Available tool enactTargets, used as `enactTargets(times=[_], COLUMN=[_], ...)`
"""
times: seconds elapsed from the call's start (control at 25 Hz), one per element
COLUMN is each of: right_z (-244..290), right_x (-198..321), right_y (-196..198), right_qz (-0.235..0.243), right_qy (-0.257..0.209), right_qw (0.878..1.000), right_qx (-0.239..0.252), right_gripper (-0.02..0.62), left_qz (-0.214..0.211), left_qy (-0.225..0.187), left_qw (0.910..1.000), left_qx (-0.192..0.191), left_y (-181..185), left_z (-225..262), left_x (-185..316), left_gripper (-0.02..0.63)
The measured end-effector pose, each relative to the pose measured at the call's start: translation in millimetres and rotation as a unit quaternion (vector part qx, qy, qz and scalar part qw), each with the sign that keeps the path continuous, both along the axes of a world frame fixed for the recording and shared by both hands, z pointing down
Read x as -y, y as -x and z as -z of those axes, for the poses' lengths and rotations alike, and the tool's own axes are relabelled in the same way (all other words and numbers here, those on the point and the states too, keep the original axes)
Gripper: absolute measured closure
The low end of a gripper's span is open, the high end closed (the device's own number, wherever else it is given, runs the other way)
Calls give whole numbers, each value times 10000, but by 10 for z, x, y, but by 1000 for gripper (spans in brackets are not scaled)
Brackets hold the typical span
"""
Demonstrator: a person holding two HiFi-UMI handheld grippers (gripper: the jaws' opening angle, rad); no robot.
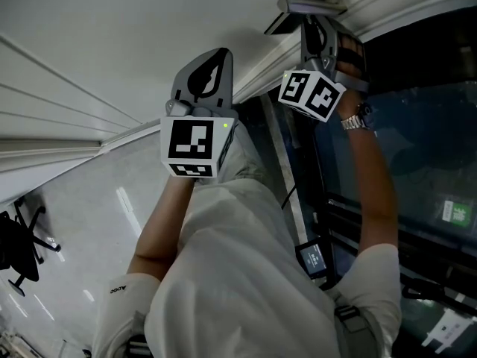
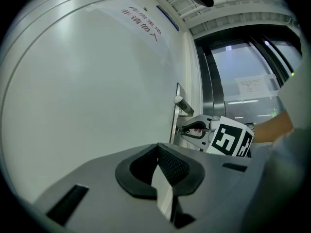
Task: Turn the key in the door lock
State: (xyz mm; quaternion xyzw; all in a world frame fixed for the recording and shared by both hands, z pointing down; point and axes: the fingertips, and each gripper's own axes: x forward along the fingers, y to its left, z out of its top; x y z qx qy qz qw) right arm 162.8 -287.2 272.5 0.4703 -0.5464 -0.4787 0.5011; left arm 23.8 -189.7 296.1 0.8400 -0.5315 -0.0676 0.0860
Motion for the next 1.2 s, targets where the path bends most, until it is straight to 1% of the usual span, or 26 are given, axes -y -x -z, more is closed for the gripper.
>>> enactTargets(times=[0.12, 0.28, 0.44, 0.52, 0.6, 0.76, 0.88, 1.0, 1.12, 1.2], right_z=[9, 32, 54, 70, 79, 77, 91, 103, 119, 126], right_x=[3, -2, -1, 0, 1, -5, 1, 5, 4, 8], right_y=[2, 1, 8, 2, 1, 5, 4, 7, -8, -12], right_qz=[-83, -120, -163, -171, -171, -156, -146, -134, -197, -253], right_qy=[-25, 47, 231, 292, 298, 275, 298, 453, 719, 728], right_qw=[9997, 9964, 9871, 9820, 9798, 9789, 9746, 9641, 9430, 9365], right_qx=[235, 833, 1575, 1861, 1972, 2018, 2214, 2614, 3244, 3420], right_gripper=[514, 520, 524, 541, 543, 543, 554, 581, 584, 584], left_qz=[20, 52, 129, 167, 192, 196, 180, 186, 160, 140], left_qy=[6, 24, 83, 83, 71, 72, 65, 51, 50, 60], left_qw=[10000, 10000, 9999, 9998, 9998, 9998, 9998, 9998, 9999, 9999], left_qx=[-22, -32, -10, -2, 14, 40, 44, 36, 33, 29], left_y=[20, 42, 103, 121, 131, 120, 97, 86, 59, 43], left_z=[1, -12, -53, -48, -38, -44, -50, -43, -35, -39], left_x=[-7, -39, -69, -78, -86, -107, -112, -117, -123, -127], left_gripper=[597, 597, 597, 596, 597, 597, 596, 597, 596, 597])
